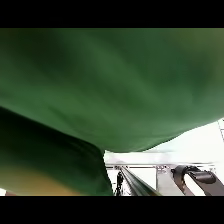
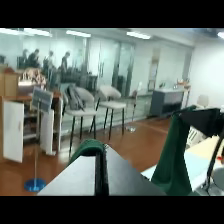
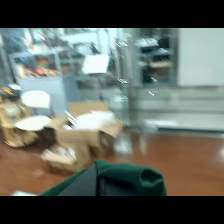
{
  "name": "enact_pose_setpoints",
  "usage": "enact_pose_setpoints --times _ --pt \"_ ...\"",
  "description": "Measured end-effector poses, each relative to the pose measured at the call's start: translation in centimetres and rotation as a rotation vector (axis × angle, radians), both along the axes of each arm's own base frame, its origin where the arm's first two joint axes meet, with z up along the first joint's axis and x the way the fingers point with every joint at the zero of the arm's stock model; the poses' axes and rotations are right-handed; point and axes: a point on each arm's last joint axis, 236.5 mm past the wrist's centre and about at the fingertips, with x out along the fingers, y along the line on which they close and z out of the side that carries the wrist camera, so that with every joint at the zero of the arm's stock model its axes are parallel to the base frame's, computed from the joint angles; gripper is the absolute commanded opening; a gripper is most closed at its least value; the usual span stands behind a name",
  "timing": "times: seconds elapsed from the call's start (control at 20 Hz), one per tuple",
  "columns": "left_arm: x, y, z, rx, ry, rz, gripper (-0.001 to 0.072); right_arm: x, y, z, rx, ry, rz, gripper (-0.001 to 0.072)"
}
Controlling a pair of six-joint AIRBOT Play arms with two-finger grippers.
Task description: Fold the shirts.
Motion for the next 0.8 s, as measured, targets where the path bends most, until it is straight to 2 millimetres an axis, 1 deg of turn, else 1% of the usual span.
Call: enact_pose_setpoints --times 0.1,0.15,0.25,0.35,0.45,0.5,0.6,0.7,0.8 --pt "1.3 0.5 -2.7 0.047 0.12 0.045 0.0017 0.3 -1.6 -2.6 -0.054 0.108 -0.074 0.0022" --pt "2.0 0.9 -4.2 0.072 0.183 0.064 0.0017 0.7 -2.5 -4.4 -0.088 0.184 -0.11 0.0022" --pt "4.0 2.1 -7.5 0.128 0.321 0.112 0.0017 2.0 -3.6 -8.9 -0.157 0.374 -0.144 0.0022" --pt "6.1 3.5 -9.6 0.157 0.418 0.142 0.0017 3.7 -3.8 -13.2 -0.223 0.555 -0.129 0.0022" --pt "8.6 4.8 -11.8 0.193 0.509 0.146 0.0017 6.5 -3.5 -16.7 -0.275 0.69 -0.093 0.0022" --pt "10.3 5.6 -12.6 0.197 0.544 0.152 0.0017 8.2 -3.4 -18.2 -0.295 0.737 -0.078 0.0022" --pt "14.2 7.3 -14.8 0.204 0.636 0.143 0.0017 12.1 -3.2 -21.4 -0.327 0.827 -0.054 0.0022" --pt "18.5 9.1 -17.8 0.203 0.742 0.131 0.0017 16.2 -2.9 -25.1 -0.35 0.907 -0.026 0.0022" --pt "22.8 10.5 -21.5 0.198 0.852 0.094 0.0017 19.8 -2.7 -28.7 -0.36 0.968 -0.009 0.0022"
